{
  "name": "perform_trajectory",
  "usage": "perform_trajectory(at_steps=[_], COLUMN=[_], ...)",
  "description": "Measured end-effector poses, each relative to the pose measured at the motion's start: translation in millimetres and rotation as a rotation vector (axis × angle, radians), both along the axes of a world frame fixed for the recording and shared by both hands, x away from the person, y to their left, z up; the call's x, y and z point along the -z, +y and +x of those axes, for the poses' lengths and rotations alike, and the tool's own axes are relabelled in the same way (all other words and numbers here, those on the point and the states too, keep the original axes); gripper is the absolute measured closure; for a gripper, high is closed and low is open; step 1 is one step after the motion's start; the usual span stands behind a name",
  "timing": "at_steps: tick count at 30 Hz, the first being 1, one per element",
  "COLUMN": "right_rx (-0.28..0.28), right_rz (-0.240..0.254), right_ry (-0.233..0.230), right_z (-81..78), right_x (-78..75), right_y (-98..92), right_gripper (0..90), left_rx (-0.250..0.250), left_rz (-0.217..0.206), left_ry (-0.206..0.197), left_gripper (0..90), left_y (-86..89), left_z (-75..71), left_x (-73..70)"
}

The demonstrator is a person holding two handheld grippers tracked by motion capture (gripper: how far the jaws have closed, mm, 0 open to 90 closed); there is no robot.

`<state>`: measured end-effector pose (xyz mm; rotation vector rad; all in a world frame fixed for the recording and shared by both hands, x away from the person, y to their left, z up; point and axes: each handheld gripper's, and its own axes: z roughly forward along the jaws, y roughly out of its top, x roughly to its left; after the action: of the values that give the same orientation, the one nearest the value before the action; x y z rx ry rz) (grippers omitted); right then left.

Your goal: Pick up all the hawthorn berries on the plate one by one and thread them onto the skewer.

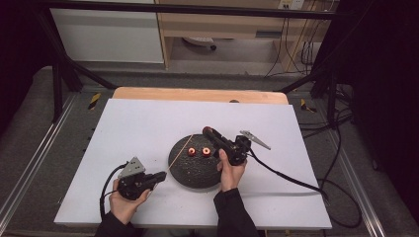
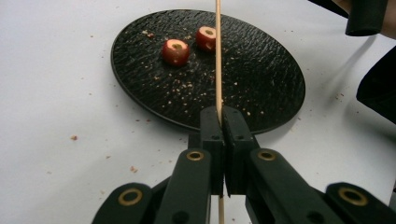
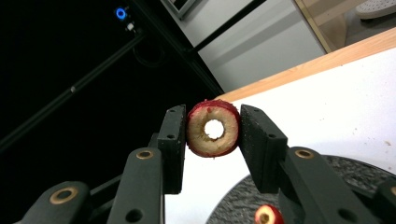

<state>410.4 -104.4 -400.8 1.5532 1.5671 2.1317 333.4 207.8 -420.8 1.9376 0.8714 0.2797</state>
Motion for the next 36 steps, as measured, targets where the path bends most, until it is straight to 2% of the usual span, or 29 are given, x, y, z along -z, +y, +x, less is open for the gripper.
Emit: perform_trajectory(at_steps=[14, 18, 24, 36], right_rx=[0.049, 0.069, 0.082, 0.077], right_rz=[0.082, 0.104, 0.122, 0.156], right_ry=[-0.027, -0.038, -0.04, -0.043], right_z=[2.3, 1.4, 2.2, 1.6], right_x=[-1.0, 2.7, 11.1, 11.1], right_y=[0.4, 3.2, 8.1, 8.8], right_gripper=[62.9, 62.9, 63.0, 63.1], left_rx=[0.014, 0.012, 0.007, -0.004], left_rz=[-0.011, -0.023, -0.015, -0.025], left_ry=[0.002, 0.0, 0.003, -0.002], left_gripper=[88.2, 88.2, 88.2, 88.3], left_y=[-27.7, -28.4, -27.5, -30.1], left_z=[-0.5, -1.4, -1.8, -2.3], left_x=[0.2, 0.1, 2.3, 3.1])
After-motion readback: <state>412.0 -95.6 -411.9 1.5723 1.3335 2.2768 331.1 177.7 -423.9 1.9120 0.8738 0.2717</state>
